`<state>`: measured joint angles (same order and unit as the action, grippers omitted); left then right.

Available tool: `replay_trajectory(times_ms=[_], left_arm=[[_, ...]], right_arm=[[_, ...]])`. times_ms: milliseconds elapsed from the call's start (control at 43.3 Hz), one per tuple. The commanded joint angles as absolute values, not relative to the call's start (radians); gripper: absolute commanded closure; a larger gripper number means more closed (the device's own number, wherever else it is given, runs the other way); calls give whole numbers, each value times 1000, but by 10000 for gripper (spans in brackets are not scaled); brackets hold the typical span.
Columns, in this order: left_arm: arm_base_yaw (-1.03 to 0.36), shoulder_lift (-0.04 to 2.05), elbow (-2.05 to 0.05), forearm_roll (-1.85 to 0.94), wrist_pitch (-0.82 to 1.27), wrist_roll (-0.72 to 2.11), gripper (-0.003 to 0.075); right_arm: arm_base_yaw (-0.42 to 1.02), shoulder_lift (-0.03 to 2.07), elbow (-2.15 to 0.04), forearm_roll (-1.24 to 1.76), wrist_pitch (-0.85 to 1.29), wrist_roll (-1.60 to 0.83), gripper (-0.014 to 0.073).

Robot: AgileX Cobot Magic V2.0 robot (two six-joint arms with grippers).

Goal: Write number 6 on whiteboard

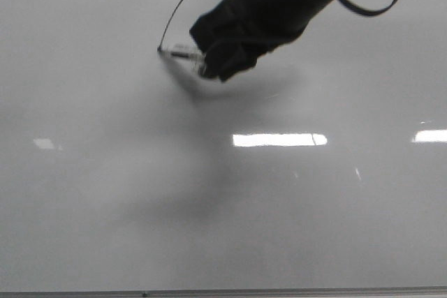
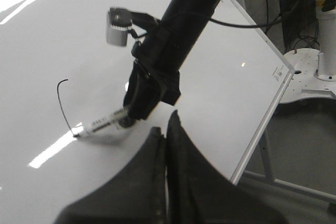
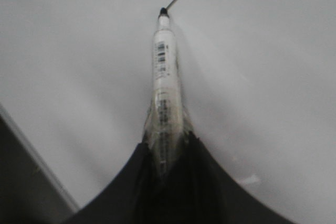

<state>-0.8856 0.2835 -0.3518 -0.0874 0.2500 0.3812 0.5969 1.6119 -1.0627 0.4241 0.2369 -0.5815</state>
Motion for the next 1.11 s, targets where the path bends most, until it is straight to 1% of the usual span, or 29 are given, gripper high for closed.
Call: replay_trajectory(times_ms=[0,162,300,416,531,578,670,763,901,970,1017,1063,1086], left_arm=[[-883,292,-379,-99,162,374,741],[-883,292,-379,-99,160,374,741],[-883,293,-379,-99,160,374,741],[-883,293,-378,-99,160,374,741],[-883,293,-378,-99,160,374,741],[-883,293,-378,-99,160,374,741],[-883,293,-378,-101,160,374,741],[-883,300,-378,-99,173,374,741],[-883,405,-449,-9,364,376,738],[-883,487,-499,46,422,381,709],[-883,549,-538,63,447,401,658],[-883,619,-578,63,469,456,585],[-883,644,-601,61,484,490,534]], right_arm=[[593,1594,-1074,420,237,-587,652],[538,1513,-998,420,173,-586,652],[517,1486,-1014,420,158,-587,652],[563,1535,-1075,420,172,-588,652],[624,1588,-1125,400,248,-602,652],[637,1559,-1111,398,251,-602,652],[657,1431,-1050,395,234,-608,652],[673,1332,-1019,366,304,-684,652],[691,1256,-1018,302,483,-822,652],[700,1240,-1018,296,537,-868,652],[707,1231,-1018,294,565,-890,652],[716,1225,-1018,290,585,-906,652],[719,1224,-1018,285,590,-906,652]])
